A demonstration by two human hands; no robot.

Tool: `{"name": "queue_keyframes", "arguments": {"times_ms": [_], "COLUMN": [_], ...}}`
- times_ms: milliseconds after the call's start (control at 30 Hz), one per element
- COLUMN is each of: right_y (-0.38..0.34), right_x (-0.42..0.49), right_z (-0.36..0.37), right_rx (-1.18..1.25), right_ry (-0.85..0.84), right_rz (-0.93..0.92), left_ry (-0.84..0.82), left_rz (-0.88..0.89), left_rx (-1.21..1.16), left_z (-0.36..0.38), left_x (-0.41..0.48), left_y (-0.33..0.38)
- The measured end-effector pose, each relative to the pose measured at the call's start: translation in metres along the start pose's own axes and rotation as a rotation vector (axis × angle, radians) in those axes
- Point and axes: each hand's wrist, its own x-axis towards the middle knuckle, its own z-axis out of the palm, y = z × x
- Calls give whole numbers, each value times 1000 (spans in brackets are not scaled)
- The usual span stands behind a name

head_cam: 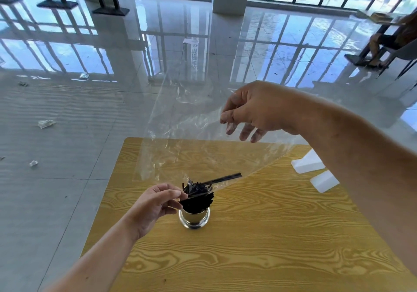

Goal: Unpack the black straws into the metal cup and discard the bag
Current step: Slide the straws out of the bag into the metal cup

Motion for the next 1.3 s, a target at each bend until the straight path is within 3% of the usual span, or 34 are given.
{"name": "queue_keyframes", "arguments": {"times_ms": [533, 1000, 1300], "right_y": [-1, 9, -11], "right_x": [-17, 1, -12], "right_z": [-16, 26, 8], "right_rx": [36, -53, -64], "right_ry": [2, 89, 62], "right_rz": [-1, 32, 10], "left_ry": [-67, 103, 1], "left_rz": [57, -26, -8], "left_rx": [-61, -52, -61], "left_z": [2, -1, 6], "left_x": [-24, -7, -21], "left_y": [8, -21, -15]}}
